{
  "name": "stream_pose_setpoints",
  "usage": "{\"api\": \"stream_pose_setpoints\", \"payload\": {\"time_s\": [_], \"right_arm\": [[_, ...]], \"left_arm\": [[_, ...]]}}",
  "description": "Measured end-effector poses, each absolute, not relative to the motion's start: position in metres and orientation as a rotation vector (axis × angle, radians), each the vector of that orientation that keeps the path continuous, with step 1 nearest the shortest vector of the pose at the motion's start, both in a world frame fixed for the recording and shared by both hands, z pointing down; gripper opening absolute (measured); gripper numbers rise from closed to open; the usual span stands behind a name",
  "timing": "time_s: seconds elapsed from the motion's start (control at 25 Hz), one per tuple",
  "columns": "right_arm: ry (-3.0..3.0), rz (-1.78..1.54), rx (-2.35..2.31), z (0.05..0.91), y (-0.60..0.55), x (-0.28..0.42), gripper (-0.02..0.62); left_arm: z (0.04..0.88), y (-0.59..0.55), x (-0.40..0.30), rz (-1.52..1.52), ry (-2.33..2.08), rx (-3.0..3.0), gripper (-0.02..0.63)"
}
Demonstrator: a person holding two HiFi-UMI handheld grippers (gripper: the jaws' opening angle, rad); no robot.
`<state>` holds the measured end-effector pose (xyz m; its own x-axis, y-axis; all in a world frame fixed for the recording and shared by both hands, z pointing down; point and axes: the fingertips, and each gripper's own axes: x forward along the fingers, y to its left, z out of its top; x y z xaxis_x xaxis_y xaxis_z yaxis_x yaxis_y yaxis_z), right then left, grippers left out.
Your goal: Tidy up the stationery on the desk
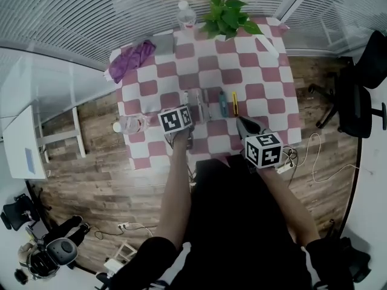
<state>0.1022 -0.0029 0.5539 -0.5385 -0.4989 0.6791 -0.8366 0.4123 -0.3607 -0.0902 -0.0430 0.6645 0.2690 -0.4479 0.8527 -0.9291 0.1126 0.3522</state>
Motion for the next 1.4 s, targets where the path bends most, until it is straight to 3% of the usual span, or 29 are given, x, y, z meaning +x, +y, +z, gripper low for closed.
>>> {"api": "stream_pose_setpoints", "payload": {"time_s": [1.4], "right_arm": [[-2.169,0.974,1.165,0.552,0.016,0.114,0.021]], "left_arm": [[0.666,-0.034,-0.077,0.499,-1.341,1.47,0.089]]}}
